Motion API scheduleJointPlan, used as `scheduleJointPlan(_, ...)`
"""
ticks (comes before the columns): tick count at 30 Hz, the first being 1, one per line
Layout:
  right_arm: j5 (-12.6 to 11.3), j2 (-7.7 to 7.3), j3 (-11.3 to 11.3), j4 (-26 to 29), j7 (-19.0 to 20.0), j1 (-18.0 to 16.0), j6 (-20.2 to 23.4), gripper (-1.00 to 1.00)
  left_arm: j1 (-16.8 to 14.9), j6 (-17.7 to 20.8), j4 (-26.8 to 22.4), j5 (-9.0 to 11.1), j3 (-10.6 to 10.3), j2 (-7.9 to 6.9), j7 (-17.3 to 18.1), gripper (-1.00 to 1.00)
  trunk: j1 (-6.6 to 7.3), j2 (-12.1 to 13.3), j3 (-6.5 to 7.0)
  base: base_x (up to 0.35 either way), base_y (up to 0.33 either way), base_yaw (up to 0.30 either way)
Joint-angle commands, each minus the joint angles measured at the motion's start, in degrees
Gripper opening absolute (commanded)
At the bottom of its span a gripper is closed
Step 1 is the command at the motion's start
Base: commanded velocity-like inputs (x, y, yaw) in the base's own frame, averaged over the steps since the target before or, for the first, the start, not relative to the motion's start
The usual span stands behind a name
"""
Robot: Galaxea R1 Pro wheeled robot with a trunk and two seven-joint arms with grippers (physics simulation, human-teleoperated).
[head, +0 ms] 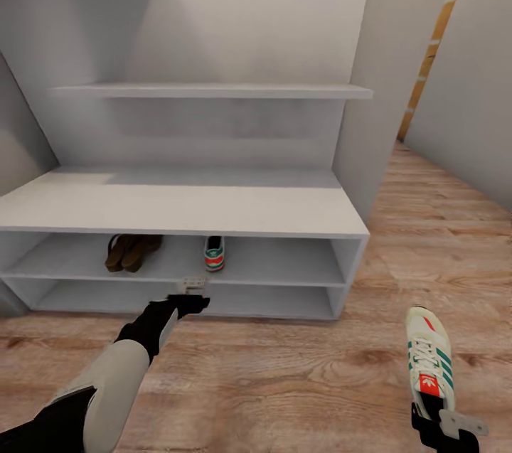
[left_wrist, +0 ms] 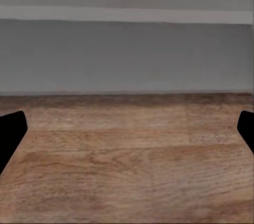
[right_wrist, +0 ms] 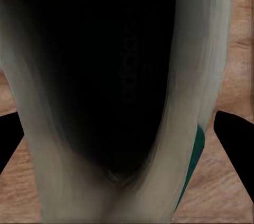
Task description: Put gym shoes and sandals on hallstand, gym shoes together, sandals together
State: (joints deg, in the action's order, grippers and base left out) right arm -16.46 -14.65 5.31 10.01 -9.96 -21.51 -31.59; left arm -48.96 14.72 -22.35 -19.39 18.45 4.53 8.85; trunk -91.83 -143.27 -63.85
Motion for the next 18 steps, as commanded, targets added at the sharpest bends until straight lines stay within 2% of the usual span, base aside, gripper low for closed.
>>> scheduleJointPlan(1, -0.3, -0.03, 0.5, 0.0, -0.3, 0.0, -0.1, -1.0, 0.4, -0.4, -0.1, -0.5, 0.5, 0.06, 0.5, 1.0, 0.05, 0.0, -0.04, -0.335, 0.13, 0.0)
scheduleJointPlan(3, -0.3, -0.03, 0.5, 0.0, -0.3, 0.0, -0.1, -1.0, 1.8, -2.0, -0.3, -0.5, 0.7, 0.03, 0.6, 1.0, 0.05, 0.0, -0.04, -0.335, 0.132, 0.0)
scheduleJointPlan(5, -0.3, 0.0, 0.5, 0.0, -0.3, 0.0, -0.1, -1.0, 6.1, -6.7, -0.5, 0.2, 0.9, -0.72, 0.7, 1.0, 0.05, 0.0, -0.04, -0.335, 0.138, 0.0)
scheduleJointPlan(6, -0.3, 0.01, 0.5, 0.0, -0.3, 0.0, -0.1, -1.0, 6.7, -7.6, -0.5, 0.4, 0.9, -0.92, 0.8, 1.0, 0.05, 0.0, -0.04, -0.334, 0.144, 0.0)
scheduleJointPlan(9, -0.3, 0.04, 0.5, 0.0, -0.3, 0.0, -0.1, -1.0, 9.8, -12.0, -0.5, 2.3, 1.0, -2.12, 1.0, 1.0, 0.05, 0.0, -0.04, -0.283, 0.164, 0.0)
scheduleJointPlan(11, -0.3, 0.05, 0.5, 0.0, -0.3, 0.0, -0.1, -1.0, 11.1, -13.3, -0.5, 3.2, 1.0, -2.66, 1.3, 1.0, 0.05, 0.0, -0.04, -0.193, 0.18, 0.0)
scheduleJointPlan(16, -0.3, 0.05, 0.5, 0.0, -0.3, 0.0, -0.1, -1.0, 14.2, -15.9, -0.6, 5.6, 1.1, -4.65, 4.1, 1.0, 0.05, 0.0, -0.04, -0.073, 0.226, 0.0)
scheduleJointPlan(18, -0.3, 0.06, 0.5, -0.1, -0.3, 0.0, -0.1, -1.0, 16.2, -17.8, -0.6, 7.2, 1.1, -7.07, 8.4, 1.0, 0.05, 0.0, -0.04, -0.022, 0.278, 0.0)
